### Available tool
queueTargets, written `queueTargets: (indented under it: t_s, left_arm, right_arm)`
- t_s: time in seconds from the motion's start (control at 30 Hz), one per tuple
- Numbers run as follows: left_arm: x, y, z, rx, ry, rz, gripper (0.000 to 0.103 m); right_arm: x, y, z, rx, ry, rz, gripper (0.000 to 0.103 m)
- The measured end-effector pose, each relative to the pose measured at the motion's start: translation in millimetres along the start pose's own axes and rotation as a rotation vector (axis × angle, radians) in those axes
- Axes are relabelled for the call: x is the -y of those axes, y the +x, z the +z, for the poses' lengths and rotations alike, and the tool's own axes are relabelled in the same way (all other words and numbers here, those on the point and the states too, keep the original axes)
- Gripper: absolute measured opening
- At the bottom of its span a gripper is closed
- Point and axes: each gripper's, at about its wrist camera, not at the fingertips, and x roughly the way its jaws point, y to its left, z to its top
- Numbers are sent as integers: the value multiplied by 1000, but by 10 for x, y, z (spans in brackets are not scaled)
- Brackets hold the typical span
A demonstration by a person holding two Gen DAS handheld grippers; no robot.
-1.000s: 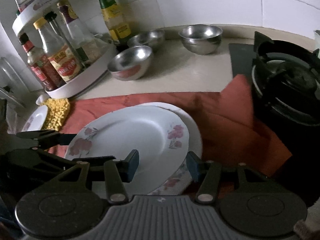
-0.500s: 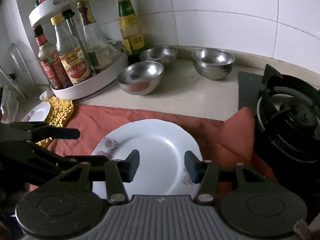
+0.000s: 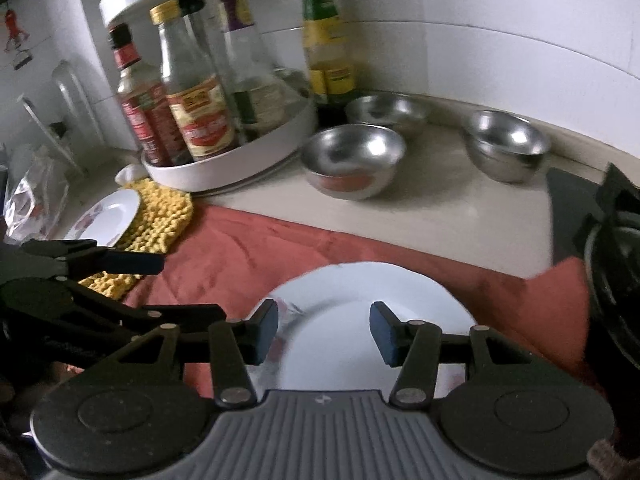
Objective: Organize plates and bowls
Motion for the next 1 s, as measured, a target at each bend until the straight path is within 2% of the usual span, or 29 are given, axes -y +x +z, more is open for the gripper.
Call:
queueTargets:
  t_s: [0.37,0.77,1.0]
  left_arm:
    - [-415,-141,-60,6,-88,92,102]
    - [-795,-240,-80,10,-130,141,103]
    - [-1191,-401,-39,25,-178,209,103]
  right_arm:
    - [-387,320,190,-31,-85,94,48]
    - [-708,588,330,-64,-123,142,50]
    - [-942,739,422,-72,-154,175,52]
